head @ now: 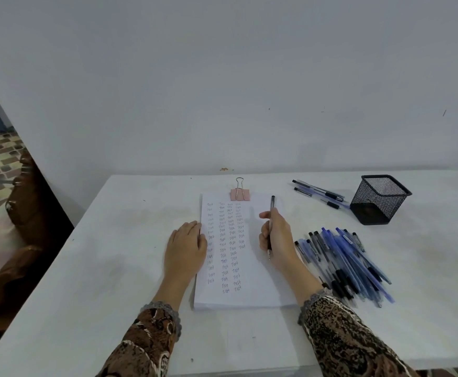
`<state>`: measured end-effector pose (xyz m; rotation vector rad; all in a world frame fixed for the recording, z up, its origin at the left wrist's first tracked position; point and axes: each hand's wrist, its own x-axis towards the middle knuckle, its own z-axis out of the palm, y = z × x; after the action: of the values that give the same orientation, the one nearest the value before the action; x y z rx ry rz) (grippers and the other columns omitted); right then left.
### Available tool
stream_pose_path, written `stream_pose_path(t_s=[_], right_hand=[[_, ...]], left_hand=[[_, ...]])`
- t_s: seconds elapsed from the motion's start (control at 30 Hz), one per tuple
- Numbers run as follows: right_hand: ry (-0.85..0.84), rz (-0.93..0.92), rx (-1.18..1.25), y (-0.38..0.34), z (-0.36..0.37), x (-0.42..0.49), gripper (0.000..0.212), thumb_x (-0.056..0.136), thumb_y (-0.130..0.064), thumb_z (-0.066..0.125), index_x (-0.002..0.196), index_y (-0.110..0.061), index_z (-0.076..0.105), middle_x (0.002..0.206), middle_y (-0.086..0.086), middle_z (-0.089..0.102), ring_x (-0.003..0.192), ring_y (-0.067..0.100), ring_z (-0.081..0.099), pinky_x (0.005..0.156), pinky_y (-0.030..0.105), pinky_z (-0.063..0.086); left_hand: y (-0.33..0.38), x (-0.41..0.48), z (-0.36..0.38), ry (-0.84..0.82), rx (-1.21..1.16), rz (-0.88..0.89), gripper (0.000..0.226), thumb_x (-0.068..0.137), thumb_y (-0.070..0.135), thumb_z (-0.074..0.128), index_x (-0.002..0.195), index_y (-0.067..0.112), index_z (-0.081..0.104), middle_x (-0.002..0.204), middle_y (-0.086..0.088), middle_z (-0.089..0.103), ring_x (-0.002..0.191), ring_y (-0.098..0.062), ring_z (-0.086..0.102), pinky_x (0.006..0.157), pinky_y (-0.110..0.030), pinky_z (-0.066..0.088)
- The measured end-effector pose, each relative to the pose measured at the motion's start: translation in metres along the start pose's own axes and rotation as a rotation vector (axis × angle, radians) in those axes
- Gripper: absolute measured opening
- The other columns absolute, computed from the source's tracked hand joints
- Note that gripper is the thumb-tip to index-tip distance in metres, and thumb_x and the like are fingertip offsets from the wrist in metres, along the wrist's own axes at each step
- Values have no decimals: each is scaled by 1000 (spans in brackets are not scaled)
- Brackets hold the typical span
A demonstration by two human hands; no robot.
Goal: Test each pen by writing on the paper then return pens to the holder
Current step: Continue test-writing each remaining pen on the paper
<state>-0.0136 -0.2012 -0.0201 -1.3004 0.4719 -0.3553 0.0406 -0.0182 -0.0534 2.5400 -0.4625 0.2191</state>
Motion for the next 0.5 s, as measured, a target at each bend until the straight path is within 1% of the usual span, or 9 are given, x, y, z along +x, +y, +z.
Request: stream_pose_path(t_s=[0.07, 0.2, 0.33, 0.4, 0.43, 0.5], right_hand=[[-8, -36, -51, 1, 1, -3, 28, 99, -24, 33, 81, -14, 51, 49, -3, 37, 32, 11, 30, 36, 19, 20], [-11, -73, -72, 2, 2, -5, 26, 98, -18, 38, 76, -14, 50, 44, -6, 38, 33, 11, 27, 36, 20, 18], [-23, -55, -147, -1, 2, -6, 27, 99, -21, 37, 77, -15, 51, 51, -1, 38, 34, 12, 30, 37, 22, 20], [-18, -60, -280, -6, 0, -10, 28, 100, -25, 36, 81, -17, 55, 59, -4, 42, 45, 9, 37, 46, 23, 28], [-6, -76, -387, -12, -4, -11, 27, 99, -26, 36, 85, -18, 57, 64, -6, 44, 53, 8, 40, 52, 23, 30], [12, -120, -638, -29, -14, -13, 24, 99, -26, 38, 95, -16, 59, 74, -5, 50, 66, 12, 44, 56, 25, 30]], left_hand=[[0, 0, 0, -3, 9, 5, 41, 97, 21, 37, 136, 9, 44, 143, -2, 44, 134, -15, 35, 115, -32, 21], [1, 1, -1, -1, 8, 4, 41, 97, 21, 37, 135, 9, 45, 142, -2, 44, 132, -16, 36, 114, -31, 22], [0, 1, 0, -7, 13, 9, 42, 97, 21, 36, 136, 8, 44, 142, -3, 44, 133, -16, 36, 115, -32, 21], [-1, 1, 1, -3, 11, 11, 41, 97, 21, 36, 135, 8, 45, 142, -4, 45, 133, -17, 36, 114, -32, 21], [-1, 1, 1, -2, 13, 11, 41, 97, 21, 36, 135, 8, 44, 142, -4, 45, 133, -16, 36, 114, -32, 21], [-1, 1, 1, -3, 17, 12, 42, 97, 22, 36, 136, 9, 44, 142, -3, 45, 132, -16, 36, 114, -32, 21]])
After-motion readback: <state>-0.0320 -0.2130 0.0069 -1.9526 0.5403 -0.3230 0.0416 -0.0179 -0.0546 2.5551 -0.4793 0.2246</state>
